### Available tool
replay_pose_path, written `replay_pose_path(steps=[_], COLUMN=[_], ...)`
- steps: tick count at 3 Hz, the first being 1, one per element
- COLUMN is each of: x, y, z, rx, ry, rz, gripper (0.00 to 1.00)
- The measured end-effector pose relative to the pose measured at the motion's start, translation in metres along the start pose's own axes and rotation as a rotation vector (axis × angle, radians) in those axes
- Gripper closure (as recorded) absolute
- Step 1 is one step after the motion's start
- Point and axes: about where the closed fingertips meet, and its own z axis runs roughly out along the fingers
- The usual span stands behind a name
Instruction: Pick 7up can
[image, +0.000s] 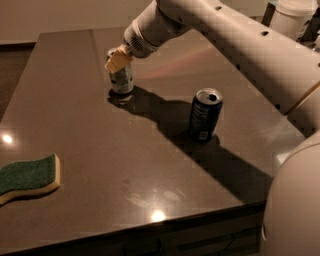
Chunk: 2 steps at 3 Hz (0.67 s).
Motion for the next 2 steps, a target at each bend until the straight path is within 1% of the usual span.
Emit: replay_pose_path(steps=[1,2], x=[-0.008,-0.022], y=[-0.001,-0.003], z=[-0.011,-0.03], rx=[-0.01,-0.028], ry=[-0.006,-0.011], rz=[-0.016,-0.039], gripper=[0.87,1.0])
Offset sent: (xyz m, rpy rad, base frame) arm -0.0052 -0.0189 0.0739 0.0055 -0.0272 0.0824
